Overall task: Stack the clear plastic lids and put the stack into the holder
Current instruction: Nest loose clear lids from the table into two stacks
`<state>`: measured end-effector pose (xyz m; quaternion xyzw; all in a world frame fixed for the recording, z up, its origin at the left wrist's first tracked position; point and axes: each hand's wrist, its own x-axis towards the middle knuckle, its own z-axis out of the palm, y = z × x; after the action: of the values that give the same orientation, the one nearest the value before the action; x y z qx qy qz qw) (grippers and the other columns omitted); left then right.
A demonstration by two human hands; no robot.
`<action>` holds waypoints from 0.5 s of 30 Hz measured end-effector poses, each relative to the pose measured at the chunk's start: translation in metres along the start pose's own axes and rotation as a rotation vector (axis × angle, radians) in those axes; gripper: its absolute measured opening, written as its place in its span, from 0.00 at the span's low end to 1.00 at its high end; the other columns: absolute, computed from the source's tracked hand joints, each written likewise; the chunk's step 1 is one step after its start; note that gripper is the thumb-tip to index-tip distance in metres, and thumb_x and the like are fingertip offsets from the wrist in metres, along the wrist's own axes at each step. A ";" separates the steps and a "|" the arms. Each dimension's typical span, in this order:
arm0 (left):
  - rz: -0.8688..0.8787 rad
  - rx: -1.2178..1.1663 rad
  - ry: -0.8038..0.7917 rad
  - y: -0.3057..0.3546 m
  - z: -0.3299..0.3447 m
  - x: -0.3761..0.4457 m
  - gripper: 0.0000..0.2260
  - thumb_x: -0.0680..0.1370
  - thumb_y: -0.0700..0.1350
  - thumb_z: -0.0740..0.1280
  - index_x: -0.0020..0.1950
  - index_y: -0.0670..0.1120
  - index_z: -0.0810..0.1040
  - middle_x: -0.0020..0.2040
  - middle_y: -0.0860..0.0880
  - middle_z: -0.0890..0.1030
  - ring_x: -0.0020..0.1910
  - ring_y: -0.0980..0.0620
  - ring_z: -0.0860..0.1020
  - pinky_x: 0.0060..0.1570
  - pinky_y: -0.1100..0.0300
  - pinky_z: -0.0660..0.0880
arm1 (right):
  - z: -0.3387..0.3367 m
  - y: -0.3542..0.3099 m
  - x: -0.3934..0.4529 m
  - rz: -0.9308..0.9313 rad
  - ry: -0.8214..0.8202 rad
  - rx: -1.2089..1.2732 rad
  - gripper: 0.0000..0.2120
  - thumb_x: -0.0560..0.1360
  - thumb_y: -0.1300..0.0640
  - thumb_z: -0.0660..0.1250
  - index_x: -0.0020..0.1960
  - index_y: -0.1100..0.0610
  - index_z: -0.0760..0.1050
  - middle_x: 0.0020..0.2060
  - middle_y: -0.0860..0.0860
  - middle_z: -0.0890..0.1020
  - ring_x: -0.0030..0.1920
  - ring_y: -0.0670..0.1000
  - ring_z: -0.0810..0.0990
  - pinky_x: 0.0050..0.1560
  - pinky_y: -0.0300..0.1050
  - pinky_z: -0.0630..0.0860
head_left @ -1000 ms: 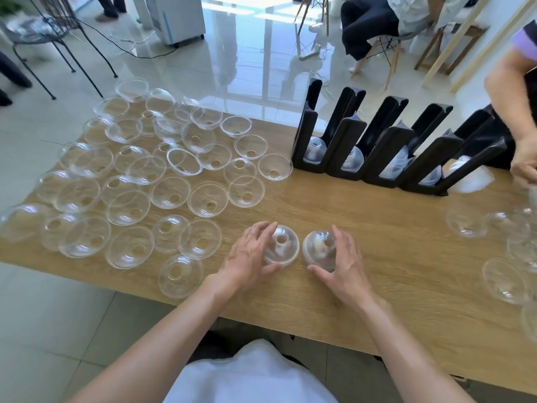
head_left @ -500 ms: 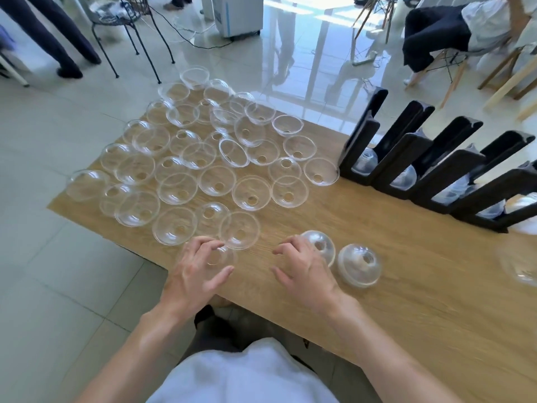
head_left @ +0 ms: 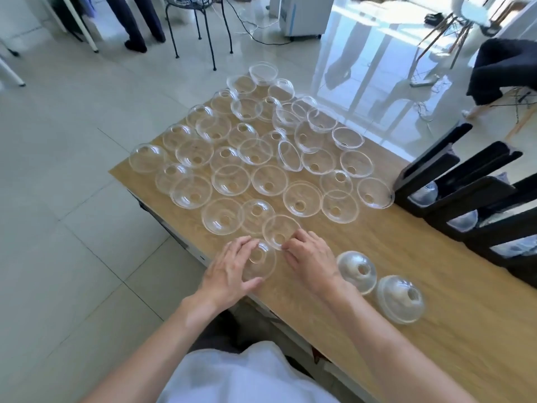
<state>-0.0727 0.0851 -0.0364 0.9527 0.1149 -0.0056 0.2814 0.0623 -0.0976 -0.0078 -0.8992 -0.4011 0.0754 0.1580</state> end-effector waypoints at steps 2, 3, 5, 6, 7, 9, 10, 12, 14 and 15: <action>-0.010 -0.017 0.005 -0.003 0.002 0.002 0.38 0.73 0.60 0.75 0.79 0.54 0.64 0.75 0.55 0.65 0.73 0.53 0.66 0.69 0.51 0.71 | -0.005 -0.001 -0.006 0.073 0.066 0.134 0.07 0.82 0.55 0.68 0.55 0.55 0.84 0.47 0.47 0.82 0.47 0.52 0.78 0.48 0.50 0.77; -0.016 -0.027 0.007 -0.004 0.003 0.003 0.38 0.73 0.59 0.76 0.78 0.54 0.64 0.75 0.55 0.65 0.72 0.53 0.66 0.69 0.51 0.71 | -0.006 -0.002 -0.011 0.117 0.106 0.219 0.07 0.82 0.56 0.68 0.56 0.54 0.83 0.46 0.46 0.82 0.47 0.50 0.79 0.47 0.48 0.78; -0.018 -0.034 0.006 -0.007 0.001 0.004 0.38 0.72 0.60 0.76 0.78 0.55 0.64 0.75 0.55 0.66 0.72 0.53 0.67 0.67 0.51 0.72 | -0.010 0.000 -0.022 0.259 0.132 0.466 0.06 0.83 0.55 0.66 0.58 0.51 0.81 0.45 0.43 0.83 0.45 0.44 0.81 0.46 0.42 0.78; -0.013 -0.034 0.006 -0.008 0.001 0.004 0.38 0.72 0.60 0.76 0.77 0.55 0.64 0.74 0.55 0.66 0.71 0.53 0.67 0.67 0.51 0.72 | -0.012 0.002 -0.026 0.348 0.115 0.605 0.07 0.83 0.54 0.65 0.58 0.48 0.80 0.45 0.43 0.84 0.44 0.44 0.81 0.44 0.40 0.79; -0.006 -0.033 0.007 -0.009 0.000 0.004 0.38 0.72 0.60 0.76 0.77 0.55 0.64 0.74 0.55 0.67 0.71 0.53 0.68 0.66 0.51 0.73 | -0.013 0.006 -0.028 0.431 0.092 0.720 0.08 0.84 0.54 0.63 0.59 0.46 0.78 0.44 0.43 0.85 0.42 0.43 0.81 0.43 0.40 0.79; 0.011 -0.025 0.007 -0.010 -0.002 0.004 0.37 0.72 0.60 0.76 0.77 0.54 0.64 0.73 0.55 0.67 0.70 0.53 0.68 0.65 0.52 0.74 | -0.012 0.017 -0.029 0.567 0.031 0.825 0.09 0.85 0.54 0.62 0.63 0.49 0.77 0.45 0.44 0.86 0.38 0.44 0.79 0.39 0.42 0.78; 0.016 -0.021 0.009 -0.011 -0.003 0.004 0.37 0.72 0.60 0.76 0.77 0.54 0.65 0.73 0.55 0.67 0.70 0.53 0.69 0.65 0.52 0.74 | -0.011 0.022 -0.028 0.614 -0.009 0.821 0.11 0.85 0.53 0.61 0.65 0.52 0.76 0.46 0.45 0.87 0.38 0.45 0.79 0.38 0.43 0.78; 0.024 -0.019 0.013 -0.012 -0.004 0.003 0.37 0.72 0.59 0.76 0.77 0.54 0.65 0.73 0.55 0.67 0.70 0.54 0.69 0.64 0.53 0.74 | -0.011 0.028 -0.027 0.686 -0.054 0.720 0.17 0.84 0.49 0.62 0.71 0.54 0.73 0.53 0.46 0.84 0.48 0.47 0.81 0.48 0.46 0.81; 0.032 -0.020 0.013 -0.013 -0.004 0.004 0.37 0.72 0.59 0.76 0.77 0.54 0.64 0.73 0.56 0.67 0.70 0.54 0.69 0.65 0.54 0.74 | -0.010 0.031 -0.027 0.700 -0.051 0.569 0.24 0.83 0.45 0.62 0.75 0.55 0.69 0.64 0.49 0.78 0.61 0.49 0.78 0.61 0.49 0.77; 0.035 -0.018 0.012 -0.013 -0.004 0.004 0.37 0.72 0.59 0.76 0.77 0.55 0.64 0.73 0.56 0.67 0.69 0.54 0.69 0.65 0.54 0.74 | -0.011 0.030 -0.027 0.668 -0.050 0.493 0.25 0.83 0.43 0.62 0.75 0.55 0.67 0.67 0.50 0.75 0.64 0.50 0.77 0.64 0.48 0.75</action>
<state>-0.0719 0.0986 -0.0398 0.9520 0.0999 0.0059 0.2894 0.0681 -0.1390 -0.0078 -0.9130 -0.0611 0.2379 0.3257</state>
